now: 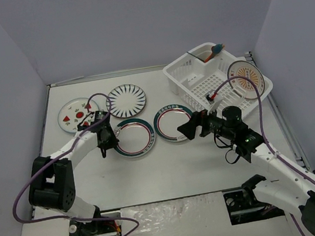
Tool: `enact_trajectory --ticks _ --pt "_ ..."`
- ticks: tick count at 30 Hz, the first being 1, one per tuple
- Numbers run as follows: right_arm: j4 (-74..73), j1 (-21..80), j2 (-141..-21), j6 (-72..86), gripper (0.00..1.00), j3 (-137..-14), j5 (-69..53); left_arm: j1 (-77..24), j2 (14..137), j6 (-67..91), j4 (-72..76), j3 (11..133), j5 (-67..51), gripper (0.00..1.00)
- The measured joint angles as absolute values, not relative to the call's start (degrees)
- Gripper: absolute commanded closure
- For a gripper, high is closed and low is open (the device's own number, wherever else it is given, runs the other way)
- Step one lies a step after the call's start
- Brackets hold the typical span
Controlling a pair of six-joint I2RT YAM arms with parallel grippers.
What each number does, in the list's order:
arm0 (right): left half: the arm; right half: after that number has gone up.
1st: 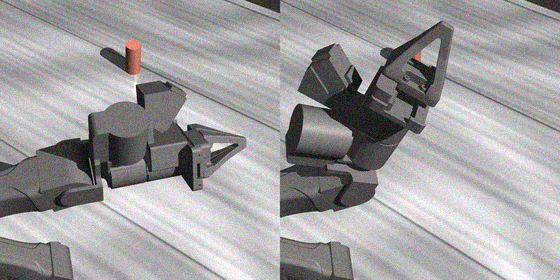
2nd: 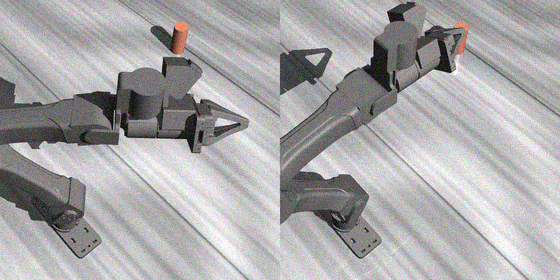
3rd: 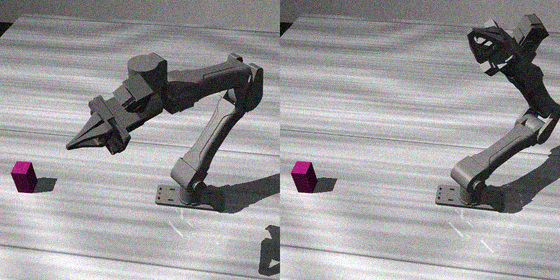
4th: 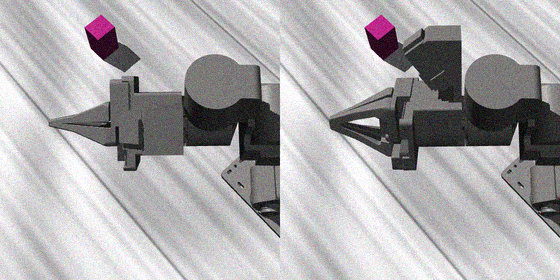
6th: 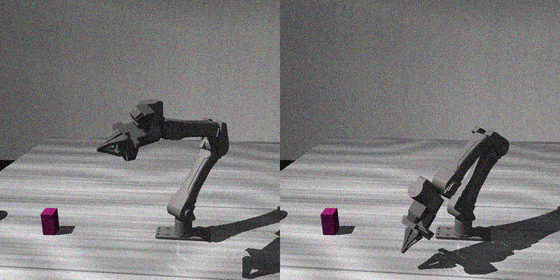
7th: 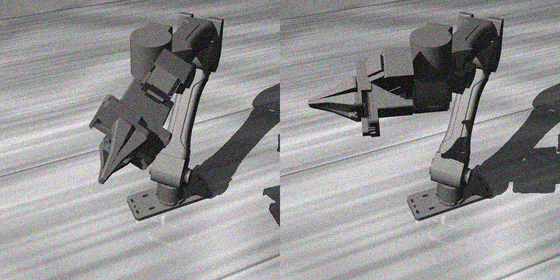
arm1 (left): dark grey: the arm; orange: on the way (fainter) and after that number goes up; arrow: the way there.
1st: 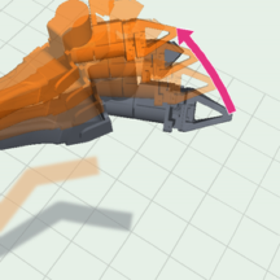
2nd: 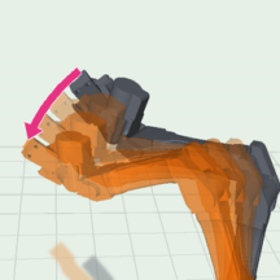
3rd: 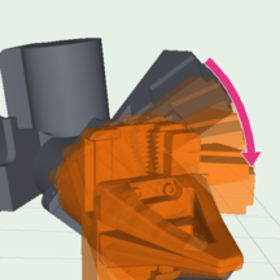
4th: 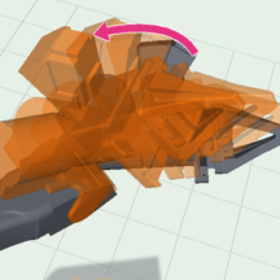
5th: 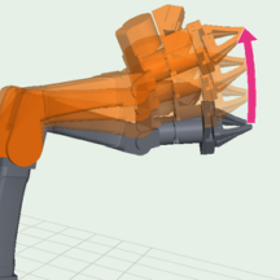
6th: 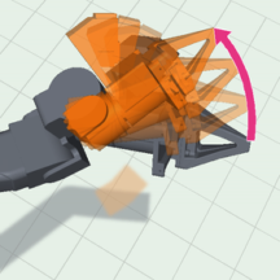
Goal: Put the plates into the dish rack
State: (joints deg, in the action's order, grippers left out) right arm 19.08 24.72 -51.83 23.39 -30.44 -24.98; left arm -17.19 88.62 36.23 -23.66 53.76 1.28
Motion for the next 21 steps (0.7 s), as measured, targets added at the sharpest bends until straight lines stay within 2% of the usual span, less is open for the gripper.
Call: enact_trajectory --ticks 8,21 --pt "19.1 26.8 -52.3 23.9 0.0 -30.4 -23.5 -17.2 85.8 36.1 -26.2 53.8 1.1 1.0" --pt "21.8 33.0 -59.5 26.9 0.02 -30.5 -22.2 -16.4 76.8 35.7 -29.0 53.6 0.6 1.0"
